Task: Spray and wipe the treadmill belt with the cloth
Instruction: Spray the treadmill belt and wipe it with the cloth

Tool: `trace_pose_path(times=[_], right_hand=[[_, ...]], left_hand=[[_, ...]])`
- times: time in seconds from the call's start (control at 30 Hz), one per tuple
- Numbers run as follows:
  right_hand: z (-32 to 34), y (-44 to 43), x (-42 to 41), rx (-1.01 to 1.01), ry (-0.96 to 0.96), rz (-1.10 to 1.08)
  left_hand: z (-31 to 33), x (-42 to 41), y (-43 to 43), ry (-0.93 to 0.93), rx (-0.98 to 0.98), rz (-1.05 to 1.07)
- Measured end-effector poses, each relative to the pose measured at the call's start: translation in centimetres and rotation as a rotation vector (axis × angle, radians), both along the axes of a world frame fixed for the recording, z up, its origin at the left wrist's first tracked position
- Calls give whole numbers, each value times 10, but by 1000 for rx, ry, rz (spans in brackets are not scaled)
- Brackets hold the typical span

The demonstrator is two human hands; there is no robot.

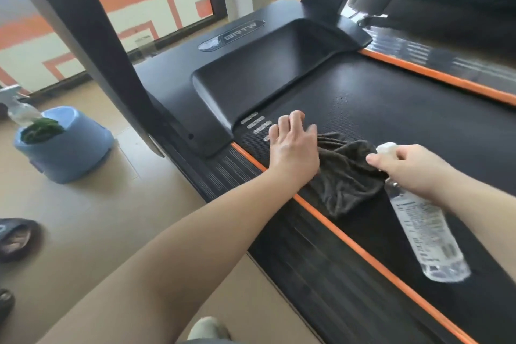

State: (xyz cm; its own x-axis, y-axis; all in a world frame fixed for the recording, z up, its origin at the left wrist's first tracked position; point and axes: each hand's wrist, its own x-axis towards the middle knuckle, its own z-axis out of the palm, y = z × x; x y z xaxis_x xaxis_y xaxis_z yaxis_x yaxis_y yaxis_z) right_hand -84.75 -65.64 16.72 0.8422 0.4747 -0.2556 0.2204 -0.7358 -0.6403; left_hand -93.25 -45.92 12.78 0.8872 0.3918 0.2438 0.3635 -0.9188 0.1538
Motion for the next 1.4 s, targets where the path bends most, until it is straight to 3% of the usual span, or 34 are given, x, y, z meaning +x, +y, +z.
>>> trace_pose_path(times=[0.07,0.1,0.17,0.2,0.3,0.43,0.6,0.73,0.87,1.03,1.13,1.2,1.3,1.4], right_hand=[[-2,2,1,2,-9,8],[-4,2,7,5,-22,7],[-5,6,11,-2,-18,13],[-2,9,11,-5,5,18],[-9,26,18,-3,65,31],[-11,50,18,-63,-15,108],[-7,70,14,-56,-60,185],[-2,64,12,-30,-61,175],[4,52,15,90,-16,95],[8,35,16,231,41,-39],[16,29,11,210,31,-33],[23,29,5,151,-33,5],[30,34,-2,100,-134,30],[36,39,-6,187,-8,42]], left_hand=[[-14,2,-29,10,-36,-296],[-23,5,-47,130,-92,-418],[-36,5,-66,406,-100,-458],[-40,8,-65,460,-91,-446],[-49,24,-43,424,-143,-437],[-45,43,-3,385,-158,-281],[-34,53,100,408,-150,160],[-37,47,94,447,-95,147],[-38,48,59,382,-138,-58],[-30,22,-34,543,-70,-645],[-21,16,-50,602,-124,-817],[-18,24,-36,561,-140,-782],[-28,39,0,483,-130,-521],[-39,51,43,398,-82,-244]])
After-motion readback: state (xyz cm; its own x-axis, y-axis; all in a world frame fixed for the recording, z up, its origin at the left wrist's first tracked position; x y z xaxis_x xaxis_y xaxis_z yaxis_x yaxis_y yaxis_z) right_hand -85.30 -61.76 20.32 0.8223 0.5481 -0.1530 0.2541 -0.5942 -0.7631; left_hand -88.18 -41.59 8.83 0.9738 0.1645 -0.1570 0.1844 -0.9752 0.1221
